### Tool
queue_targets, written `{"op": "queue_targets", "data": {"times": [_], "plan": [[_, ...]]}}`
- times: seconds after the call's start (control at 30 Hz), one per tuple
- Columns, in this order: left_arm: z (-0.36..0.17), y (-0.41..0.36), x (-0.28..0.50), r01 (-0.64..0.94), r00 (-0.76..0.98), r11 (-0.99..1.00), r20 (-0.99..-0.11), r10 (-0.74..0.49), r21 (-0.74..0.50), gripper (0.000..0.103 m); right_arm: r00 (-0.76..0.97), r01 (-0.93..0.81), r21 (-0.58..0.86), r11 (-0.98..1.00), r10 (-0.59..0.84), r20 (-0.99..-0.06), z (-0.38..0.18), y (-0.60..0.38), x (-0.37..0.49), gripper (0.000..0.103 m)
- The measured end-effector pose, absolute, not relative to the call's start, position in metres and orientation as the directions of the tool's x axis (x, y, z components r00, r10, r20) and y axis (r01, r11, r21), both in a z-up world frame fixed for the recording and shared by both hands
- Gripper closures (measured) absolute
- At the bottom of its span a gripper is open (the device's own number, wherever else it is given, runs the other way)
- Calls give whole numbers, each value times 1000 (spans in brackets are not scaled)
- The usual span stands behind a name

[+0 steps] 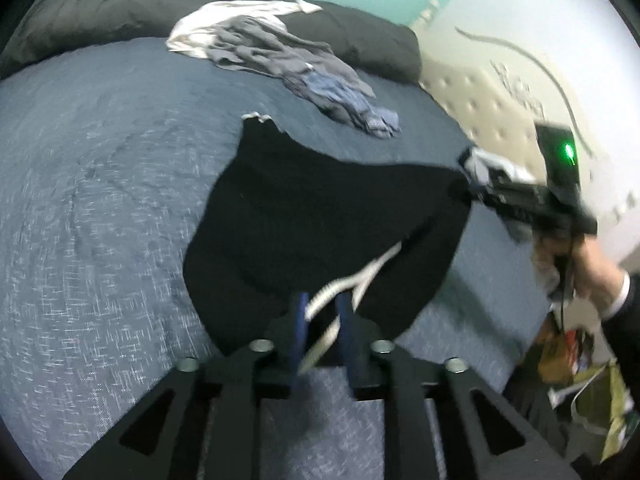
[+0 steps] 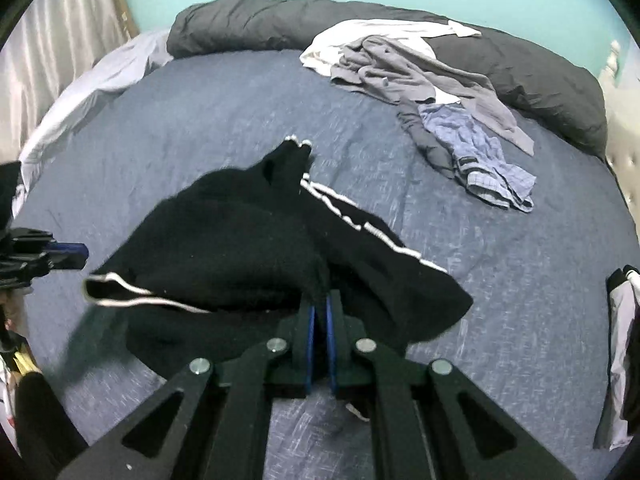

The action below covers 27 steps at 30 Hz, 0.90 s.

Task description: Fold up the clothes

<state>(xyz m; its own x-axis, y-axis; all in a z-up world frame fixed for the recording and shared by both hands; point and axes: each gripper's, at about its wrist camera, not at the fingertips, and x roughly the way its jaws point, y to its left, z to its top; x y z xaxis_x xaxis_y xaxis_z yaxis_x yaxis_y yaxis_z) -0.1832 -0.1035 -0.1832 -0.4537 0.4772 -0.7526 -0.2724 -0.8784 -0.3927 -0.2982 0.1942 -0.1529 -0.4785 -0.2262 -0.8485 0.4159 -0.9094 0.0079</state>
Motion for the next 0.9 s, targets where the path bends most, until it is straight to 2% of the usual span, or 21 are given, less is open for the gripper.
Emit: {"op": "queue_targets", "data": {"times": [0.03, 0.17, 0.3, 0.4, 0.53, 0.8, 0.87, 0.9], "plan": [[-184, -102, -180, -278, -453, -883, -759, 467, -378, 72, -474, 407, 17, -913, -227, -851, -156, 196, -301, 98], [-190, -100, -172, -295, -443, -899, -788, 428, -323, 69, -458, 365, 81, -927, -255, -852, -161, 205, -308, 98], [-197, -102, -169, -290, -434, -910, -807, 401, -296, 51, -452, 362, 98, -927, -266, -851, -160, 206, -307, 98], [-202, -101, -167, -287, -419, -910, -816, 399, -298, 46, -447, 369, 93, -925, -264, -855, -160, 206, -306, 98], [-210, -94, -164, -302, -414, -923, -839, 353, -240, 38, -437, 356, 116, -927, -275, -857, -161, 209, -310, 98], [-221, -78, -173, -334, -469, -941, -857, 212, -49, 39, -428, 349, 141, -927, -291, -856, -163, 209, -309, 98], [-223, -75, -177, -347, -475, -937, -856, 202, -29, 57, -423, 344, 154, -926, -300, -855, -163, 212, -308, 98], [-224, -76, -180, -349, -469, -936, -859, 204, -32, 74, -423, 344, 157, -926, -302, -854, -163, 212, -308, 98]]}}
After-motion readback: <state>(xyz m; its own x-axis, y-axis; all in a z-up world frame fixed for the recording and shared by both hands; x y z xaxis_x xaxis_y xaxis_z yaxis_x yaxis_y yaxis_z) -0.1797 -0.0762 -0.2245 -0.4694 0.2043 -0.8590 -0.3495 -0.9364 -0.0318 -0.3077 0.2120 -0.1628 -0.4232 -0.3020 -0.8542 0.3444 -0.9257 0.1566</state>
